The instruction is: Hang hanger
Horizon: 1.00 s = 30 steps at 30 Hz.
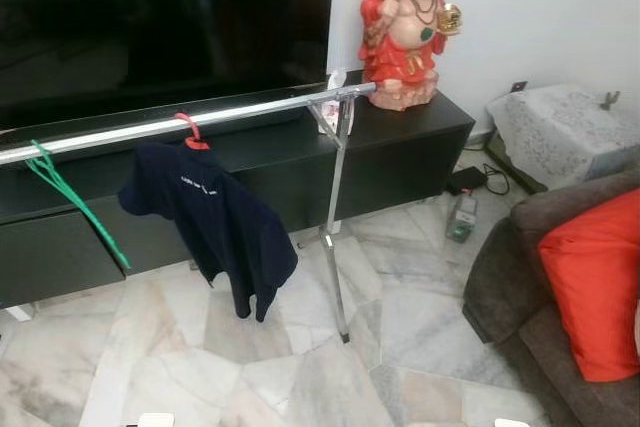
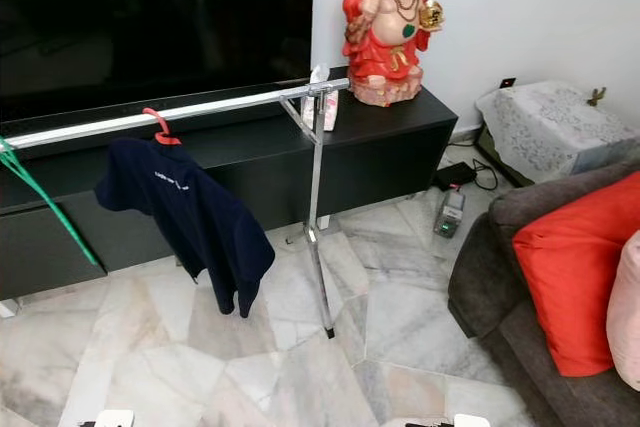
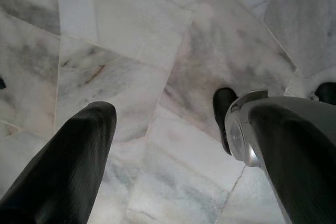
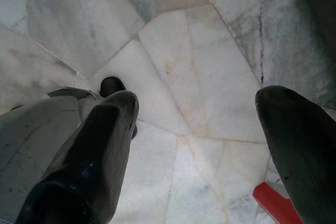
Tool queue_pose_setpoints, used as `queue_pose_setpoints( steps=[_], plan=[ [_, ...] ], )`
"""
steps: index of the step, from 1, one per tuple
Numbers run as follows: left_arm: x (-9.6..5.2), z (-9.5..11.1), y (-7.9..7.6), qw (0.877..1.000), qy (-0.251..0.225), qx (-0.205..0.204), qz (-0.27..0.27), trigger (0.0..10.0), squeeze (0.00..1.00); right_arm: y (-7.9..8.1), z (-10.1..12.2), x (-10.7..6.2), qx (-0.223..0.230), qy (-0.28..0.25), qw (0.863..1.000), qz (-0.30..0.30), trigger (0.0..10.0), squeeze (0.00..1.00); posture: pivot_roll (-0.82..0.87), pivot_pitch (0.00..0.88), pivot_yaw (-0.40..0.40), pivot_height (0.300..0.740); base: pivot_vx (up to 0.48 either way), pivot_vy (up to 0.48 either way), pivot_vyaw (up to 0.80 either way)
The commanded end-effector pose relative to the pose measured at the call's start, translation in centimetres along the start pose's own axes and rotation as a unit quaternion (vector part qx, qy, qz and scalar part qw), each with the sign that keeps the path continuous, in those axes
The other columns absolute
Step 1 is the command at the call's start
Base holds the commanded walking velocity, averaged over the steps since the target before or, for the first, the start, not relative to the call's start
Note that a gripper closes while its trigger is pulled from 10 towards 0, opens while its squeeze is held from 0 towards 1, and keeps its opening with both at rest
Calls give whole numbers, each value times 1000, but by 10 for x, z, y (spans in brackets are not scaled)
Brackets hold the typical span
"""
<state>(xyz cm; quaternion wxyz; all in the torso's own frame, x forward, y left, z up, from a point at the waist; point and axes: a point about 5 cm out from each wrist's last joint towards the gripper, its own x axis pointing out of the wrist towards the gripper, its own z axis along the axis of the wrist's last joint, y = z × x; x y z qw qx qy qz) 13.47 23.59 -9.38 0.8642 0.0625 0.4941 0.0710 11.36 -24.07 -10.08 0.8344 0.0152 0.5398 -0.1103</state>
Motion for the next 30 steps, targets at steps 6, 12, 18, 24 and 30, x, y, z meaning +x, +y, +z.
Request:
queue_pose_setpoints(
  steps=[6,12,18,24,30],
  plan=[
    [0,-2,0,1000,7,11,-4,10000,0,0,1,0,8,-3,1000,-2,10000,0,-40,0,-30,740,0,240,-664],
    [0,-1,0,1000,9,6,-7,10000,0,0,2,0,9,-4,1000,-2,10000,0,-37,0,-30,740,0,240,-664],
    [0,-1,0,1000,9,8,-10,10000,0,1,2,0,11,-4,1000,-1,10000,0,-36,0,-28,740,0,141,-665],
    [0,0,0,1000,4,12,-12,10000,0,2,2,0,12,-5,1000,0,10000,0,-35,0,-27,740,0,129,-667],
    [0,0,0,1000,6,8,-13,10000,0,2,2,0,12,-4,1000,0,10000,0,-35,0,-27,740,0,320,-663]
  ],
)
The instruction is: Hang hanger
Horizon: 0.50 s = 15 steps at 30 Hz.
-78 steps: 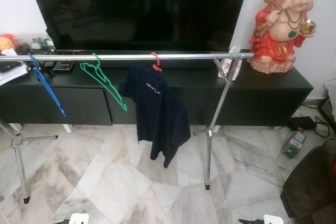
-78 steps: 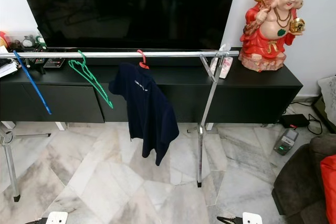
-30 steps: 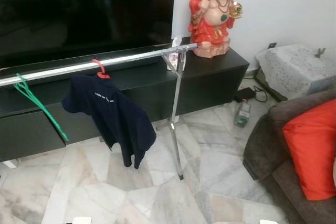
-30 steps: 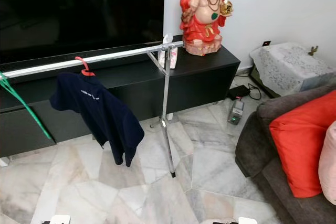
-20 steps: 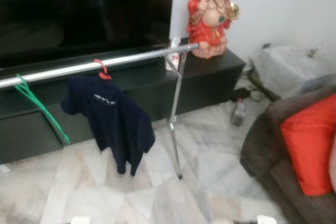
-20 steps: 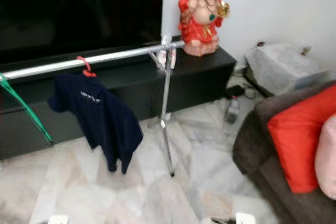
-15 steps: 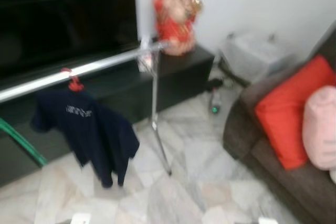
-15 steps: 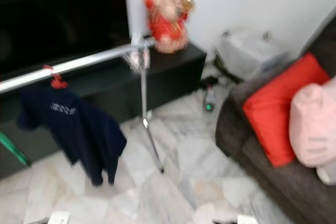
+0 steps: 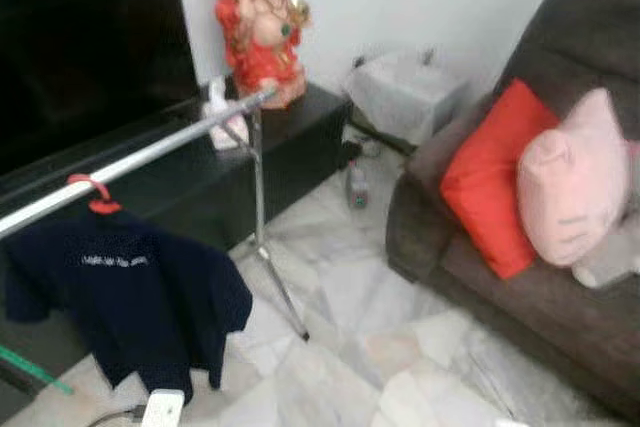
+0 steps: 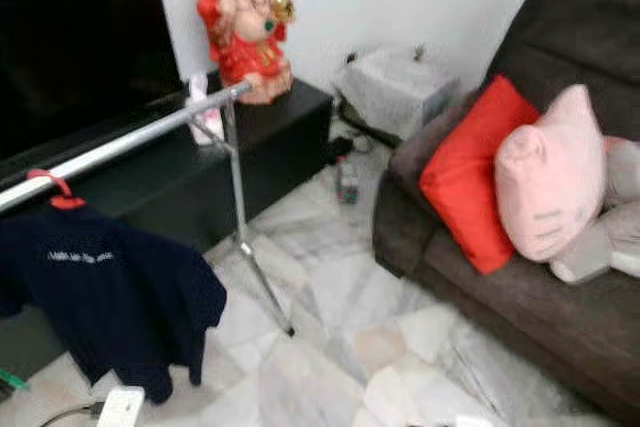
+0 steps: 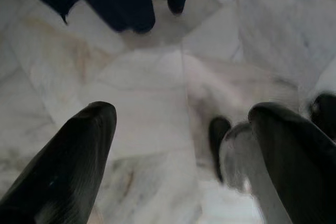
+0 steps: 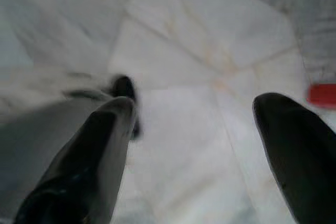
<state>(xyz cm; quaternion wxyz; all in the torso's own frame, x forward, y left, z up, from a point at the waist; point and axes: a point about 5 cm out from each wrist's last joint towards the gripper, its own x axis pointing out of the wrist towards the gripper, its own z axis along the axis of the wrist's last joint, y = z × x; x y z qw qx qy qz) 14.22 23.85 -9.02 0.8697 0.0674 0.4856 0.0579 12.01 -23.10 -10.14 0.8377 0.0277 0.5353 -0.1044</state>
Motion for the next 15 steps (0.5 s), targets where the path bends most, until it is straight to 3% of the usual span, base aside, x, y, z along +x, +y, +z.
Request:
queue_pose_setpoints(
  steps=[1,6,10,15],
  plan=[
    [-1,-8,-3,1000,16,-1,-4,10000,0,-9,-2,-1,5,0,1000,-12,10000,0,-35,0,-27,740,0,480,-663],
    [-1,-8,-3,1000,15,-1,-6,10000,0,-9,-2,-1,4,0,1000,-11,10000,0,-35,0,-27,740,0,0,-664],
    [-1,-8,-4,1000,15,-8,-10,10000,0,-9,-2,-1,4,0,1000,-11,10000,0,-35,0,-27,740,0,435,-659],
    [-1,-7,-4,1000,11,-1,-11,10000,0,-9,-2,-1,4,0,1000,-11,10000,0,-33,0,-27,740,0,0,-663]
  ],
)
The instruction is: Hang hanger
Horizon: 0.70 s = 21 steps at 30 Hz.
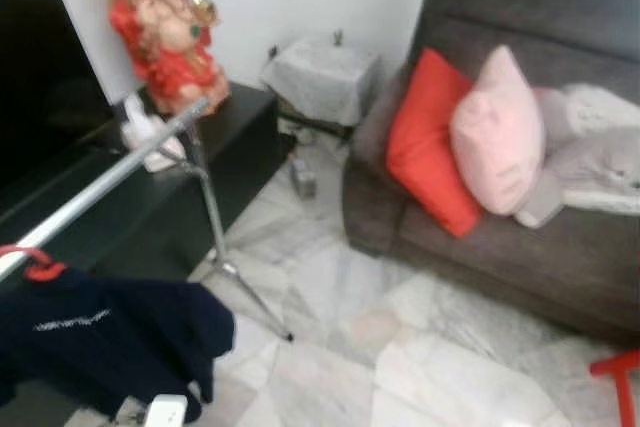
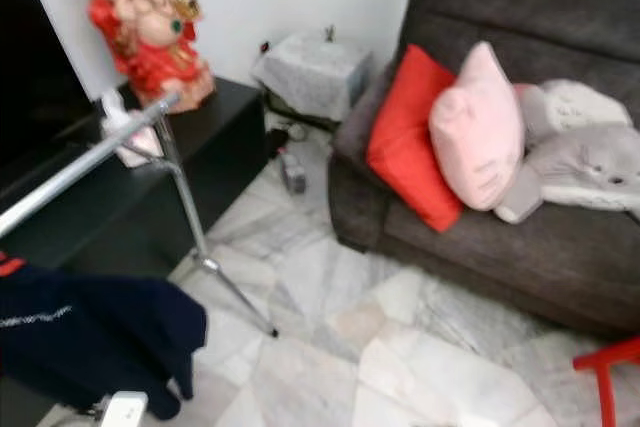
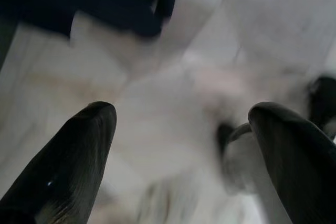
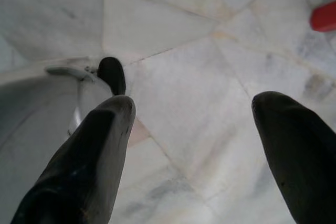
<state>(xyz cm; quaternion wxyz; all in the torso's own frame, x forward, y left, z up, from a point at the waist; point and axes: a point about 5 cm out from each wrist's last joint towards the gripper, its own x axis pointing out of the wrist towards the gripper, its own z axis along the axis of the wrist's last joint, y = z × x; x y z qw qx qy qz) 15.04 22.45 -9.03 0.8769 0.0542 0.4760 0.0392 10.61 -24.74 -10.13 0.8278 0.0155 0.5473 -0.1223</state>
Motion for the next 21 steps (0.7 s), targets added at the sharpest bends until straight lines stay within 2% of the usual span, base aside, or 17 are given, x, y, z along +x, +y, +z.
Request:
queue_pose_setpoints(
  steps=[1,11,14,21],
  plan=[
    [-4,-15,10,1000,23,2,11,10000,0,10,8,2,6,-13,1000,12,10000,0,-33,0,-27,740,0,0,-656],
    [-4,-14,10,1000,21,8,6,10000,0,10,8,2,7,-14,1000,13,10000,0,-31,0,-26,740,0,0,-663],
    [-4,-13,9,1000,19,16,-3,10000,0,10,9,1,10,-20,1000,12,10000,0,-31,0,-26,740,0,0,0],
    [-4,-12,9,999,16,26,-11,10000,0,10,9,1,15,-23,1000,12,10000,0,-28,0,-27,740,0,-282,0]
  ],
)
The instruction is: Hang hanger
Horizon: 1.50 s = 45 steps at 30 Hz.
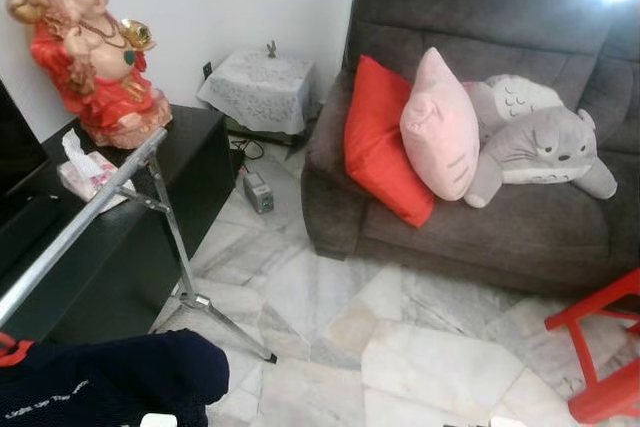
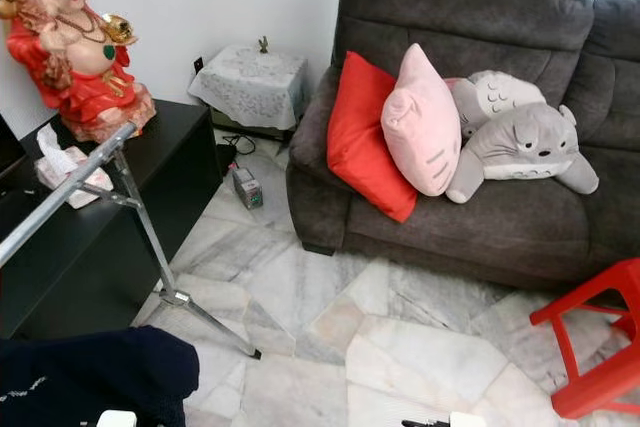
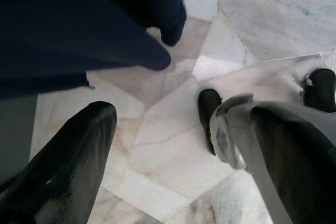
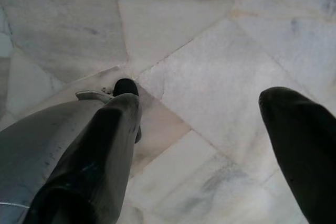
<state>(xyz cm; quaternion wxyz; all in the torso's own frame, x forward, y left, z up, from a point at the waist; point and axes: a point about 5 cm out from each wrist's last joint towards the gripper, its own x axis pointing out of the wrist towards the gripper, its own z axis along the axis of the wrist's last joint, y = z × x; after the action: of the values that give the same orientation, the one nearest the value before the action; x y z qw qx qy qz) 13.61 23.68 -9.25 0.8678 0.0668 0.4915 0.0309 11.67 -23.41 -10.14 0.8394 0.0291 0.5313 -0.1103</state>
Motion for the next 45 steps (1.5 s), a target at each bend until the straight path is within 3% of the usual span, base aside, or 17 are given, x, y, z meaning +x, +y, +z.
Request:
queue_pose_setpoints(
  steps=[1,12,22,45],
  plan=[
    [1,3,-4,1000,-1,11,-11,10000,0,-5,2,0,10,-7,1000,-8,10000,0,-29,0,-27,740,0,-349,0],
    [1,3,-4,1000,-3,13,-15,10000,0,-5,2,0,11,-6,1000,-8,10000,0,-28,0,-27,740,0,-372,0],
    [1,3,-4,1000,-2,15,-17,10000,0,-5,2,0,7,-4,1000,-8,10000,0,-27,0,-27,740,0,-389,-614],
    [0,1,-4,1000,-1,20,-21,10000,0,-5,2,-1,3,-13,1000,-11,10000,0,-30,0,-25,740,0,-389,0]
  ],
)
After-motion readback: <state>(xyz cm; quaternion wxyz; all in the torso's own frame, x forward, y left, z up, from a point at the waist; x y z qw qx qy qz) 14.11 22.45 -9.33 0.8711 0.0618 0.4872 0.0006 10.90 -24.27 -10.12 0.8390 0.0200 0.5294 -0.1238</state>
